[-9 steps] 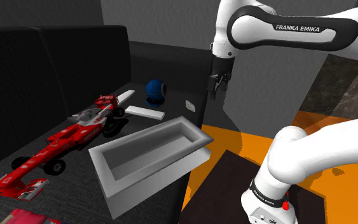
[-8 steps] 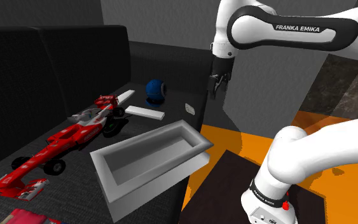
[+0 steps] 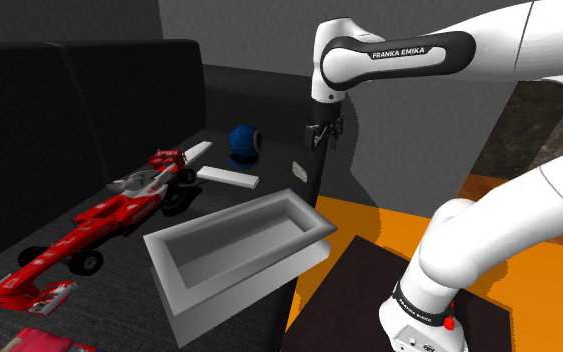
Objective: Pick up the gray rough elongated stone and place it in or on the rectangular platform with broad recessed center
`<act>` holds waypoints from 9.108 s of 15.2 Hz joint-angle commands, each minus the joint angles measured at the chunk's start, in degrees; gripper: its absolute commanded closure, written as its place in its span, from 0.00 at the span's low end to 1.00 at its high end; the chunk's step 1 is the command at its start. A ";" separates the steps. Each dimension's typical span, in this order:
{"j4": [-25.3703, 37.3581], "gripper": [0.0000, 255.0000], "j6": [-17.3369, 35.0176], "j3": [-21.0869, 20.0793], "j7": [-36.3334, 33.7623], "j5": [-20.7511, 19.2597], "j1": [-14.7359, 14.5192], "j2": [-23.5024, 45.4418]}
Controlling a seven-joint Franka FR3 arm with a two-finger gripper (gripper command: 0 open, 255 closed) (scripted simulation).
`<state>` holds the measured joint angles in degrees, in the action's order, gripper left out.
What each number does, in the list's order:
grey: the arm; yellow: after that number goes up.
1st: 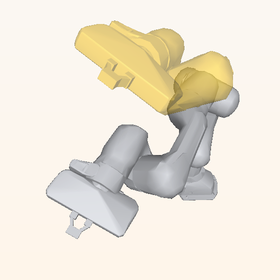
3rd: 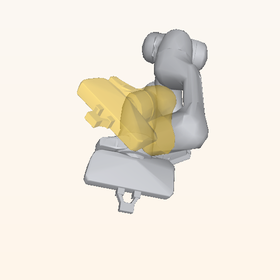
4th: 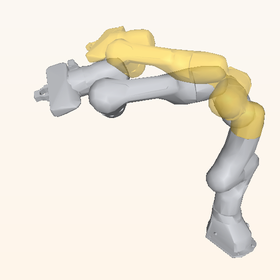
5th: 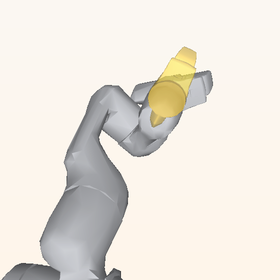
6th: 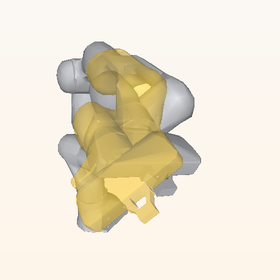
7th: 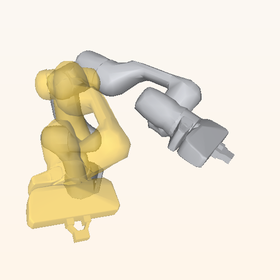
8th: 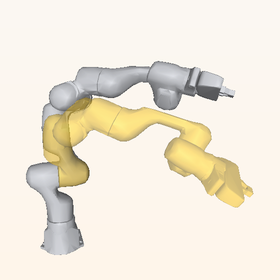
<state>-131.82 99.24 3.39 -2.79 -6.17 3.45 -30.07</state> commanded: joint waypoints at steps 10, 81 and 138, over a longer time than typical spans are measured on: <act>12.93 0.00 8.46 4.55 -1.28 3.37 2.77 25.16; 19.07 1.00 -8.57 -3.45 -15.15 6.29 -2.89 15.07; 16.80 0.00 -5.03 -24.33 -45.73 15.57 -14.77 14.34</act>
<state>-115.05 94.24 -20.94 -48.52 9.40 -11.33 -15.73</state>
